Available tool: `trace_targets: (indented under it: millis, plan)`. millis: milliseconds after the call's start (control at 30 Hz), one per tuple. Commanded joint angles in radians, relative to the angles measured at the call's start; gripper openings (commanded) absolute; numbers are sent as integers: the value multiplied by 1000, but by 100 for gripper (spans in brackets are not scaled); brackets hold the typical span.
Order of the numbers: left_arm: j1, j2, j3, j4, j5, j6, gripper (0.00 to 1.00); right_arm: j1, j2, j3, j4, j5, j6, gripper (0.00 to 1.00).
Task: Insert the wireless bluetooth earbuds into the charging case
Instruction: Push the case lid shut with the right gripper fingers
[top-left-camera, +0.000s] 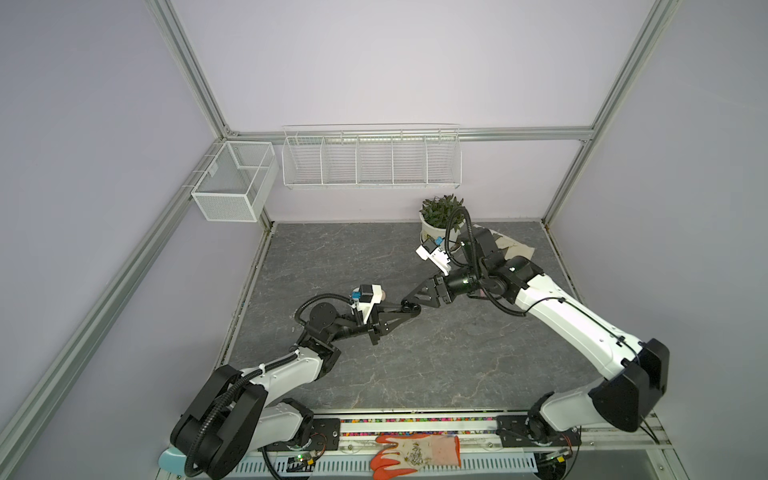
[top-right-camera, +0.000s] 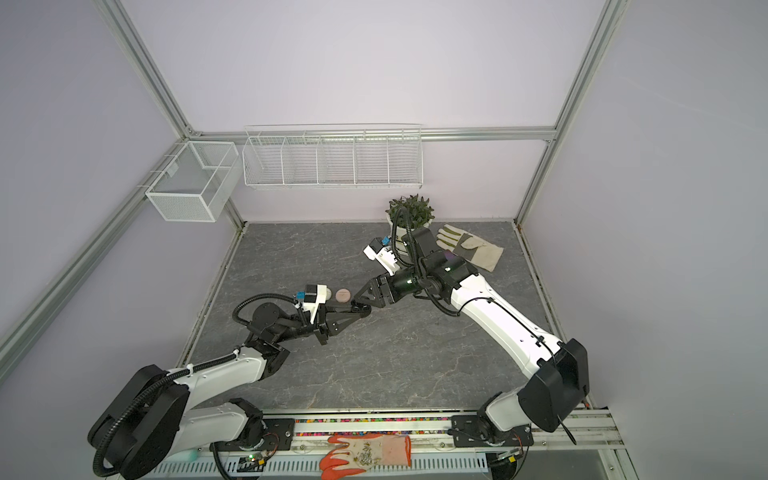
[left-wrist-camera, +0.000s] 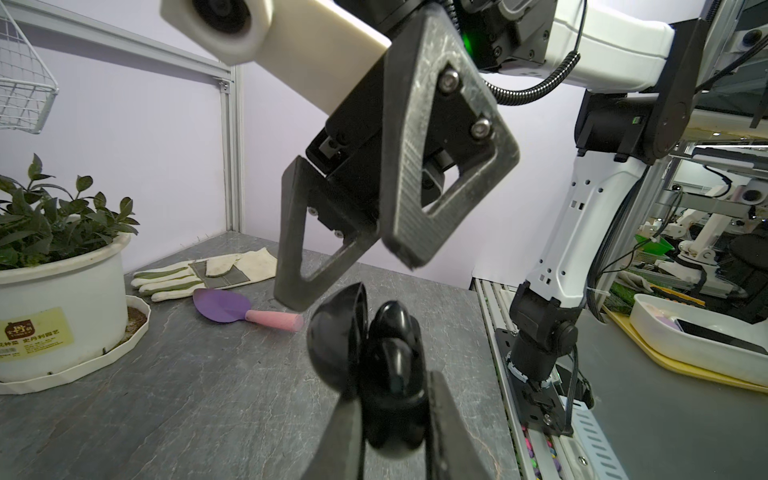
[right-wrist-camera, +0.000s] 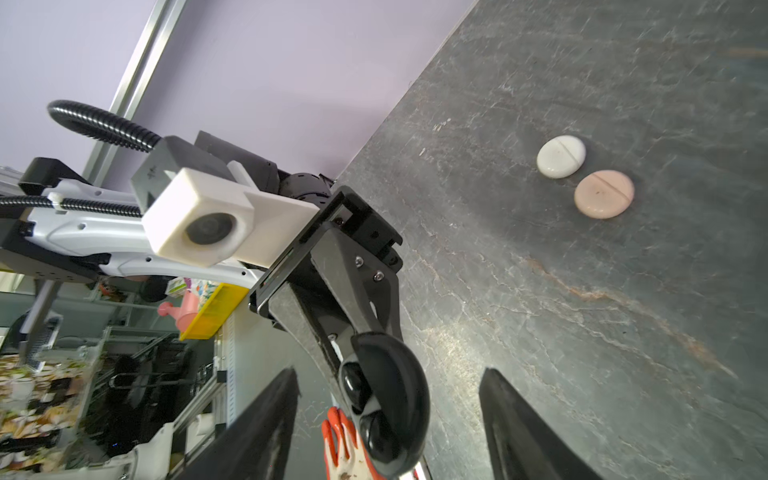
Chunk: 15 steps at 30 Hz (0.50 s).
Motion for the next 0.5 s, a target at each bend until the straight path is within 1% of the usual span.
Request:
trace_targets:
  millis: [0, 67, 200, 467]
  plan:
    - [-5, 3, 25, 18, 15, 3, 0, -1, 16, -16, 24, -124, 0, 62]
    - [-5, 4, 24, 18, 13, 4, 0, -1, 11, -17, 28, -148, 1, 57]
    - [-5, 5, 28, 6, 6, 12, 0, -1, -4, -19, 24, -178, 0, 52]
    - [-2, 13, 25, 8, -7, 5, 0, 10, -27, -21, 10, -186, -5, 51]
